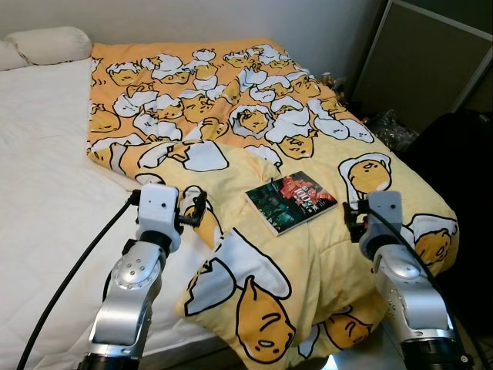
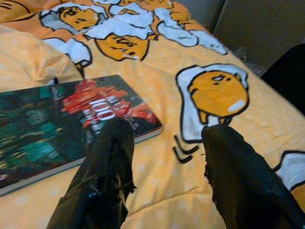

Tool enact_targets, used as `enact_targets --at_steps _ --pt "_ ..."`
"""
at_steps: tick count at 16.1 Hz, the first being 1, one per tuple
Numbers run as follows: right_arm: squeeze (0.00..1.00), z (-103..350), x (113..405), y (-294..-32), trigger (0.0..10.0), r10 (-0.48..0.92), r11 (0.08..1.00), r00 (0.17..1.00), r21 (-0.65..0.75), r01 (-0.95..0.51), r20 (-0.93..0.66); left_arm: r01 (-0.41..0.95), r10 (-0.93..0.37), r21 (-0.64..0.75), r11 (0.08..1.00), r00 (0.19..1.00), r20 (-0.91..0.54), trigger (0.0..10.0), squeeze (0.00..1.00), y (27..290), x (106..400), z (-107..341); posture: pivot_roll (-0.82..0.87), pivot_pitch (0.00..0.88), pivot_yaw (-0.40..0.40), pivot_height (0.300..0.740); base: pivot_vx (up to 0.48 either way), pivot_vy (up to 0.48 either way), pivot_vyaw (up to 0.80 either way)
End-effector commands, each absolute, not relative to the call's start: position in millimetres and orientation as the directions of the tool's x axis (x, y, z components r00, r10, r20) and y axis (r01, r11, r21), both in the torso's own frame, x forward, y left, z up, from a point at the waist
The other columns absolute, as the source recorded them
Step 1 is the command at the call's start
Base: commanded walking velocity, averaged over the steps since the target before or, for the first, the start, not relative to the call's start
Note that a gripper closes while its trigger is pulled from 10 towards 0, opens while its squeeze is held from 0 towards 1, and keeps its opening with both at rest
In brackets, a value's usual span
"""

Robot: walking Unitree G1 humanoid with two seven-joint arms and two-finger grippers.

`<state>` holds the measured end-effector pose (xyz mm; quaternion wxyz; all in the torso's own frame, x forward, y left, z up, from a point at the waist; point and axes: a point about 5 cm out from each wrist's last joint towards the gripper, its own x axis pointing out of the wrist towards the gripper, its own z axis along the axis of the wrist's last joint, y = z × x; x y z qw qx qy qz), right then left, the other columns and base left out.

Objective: Clean up the room

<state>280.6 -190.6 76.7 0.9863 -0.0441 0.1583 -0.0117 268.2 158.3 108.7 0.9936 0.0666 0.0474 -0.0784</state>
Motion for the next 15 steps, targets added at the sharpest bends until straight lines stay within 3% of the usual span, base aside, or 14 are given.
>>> enact_targets --at_steps 1,5,6,8,10,12,15 --pt "1.0 75 286 -189 10.0 0.002 0.999 0.94 -0.04 -0.016 -0.341 0.229 -0.215 0.148 0.962 0.971 -0.107 10.0 1.0 151 268 113 0.09 0.0 -0.023 0.74 0.0 0.0 0.0" --pt "1.0 59 316 -175 10.0 0.073 0.981 0.902 0.192 0.011 -0.425 0.423 -0.394 0.201 0.884 0.904 -0.167 10.0 0.98 145 270 114 0.12 0.0 -0.011 0.74 0.0 0.0 0.0" --pt "0.0 51 323 -170 10.0 0.089 0.955 0.876 0.29 0.06 -0.475 0.469 -0.432 0.224 0.854 0.88 -0.195 10.0 0.97 149 269 116 0.14 0.0 -0.013 0.74 0.0 0.0 0.0" --pt "0.0 43 329 -167 10.0 0.082 0.93 0.845 0.346 0.126 -0.529 0.504 -0.457 0.255 0.825 0.861 -0.223 10.0 0.97 157 268 119 0.17 0.0 -0.016 0.74 0.0 0.0 0.0" --pt "0.0 35 328 -166 10.0 0.064 0.934 0.79 0.316 0.168 -0.61 0.521 -0.466 0.283 0.805 0.851 -0.242 10.0 0.97 164 267 123 0.2 0.0 -0.02 0.74 0.0 0.0 0.0" --pt "0.0 34 331 -166 10.0 0.035 0.937 0.786 0.293 0.189 -0.617 0.536 -0.474 0.297 0.791 0.842 -0.257 10.0 0.97 169 266 127 0.21 0.0 -0.016 0.74 0.0 0.0 0.0" --pt "0.0 40 340 -163 10.0 0.082 0.848 0.824 0.474 0.238 -0.56 0.549 -0.475 0.311 0.776 0.832 -0.286 10.0 0.97 178 258 131 0.25 0.03 0.005 0.74 0.0 0.0 0.0"
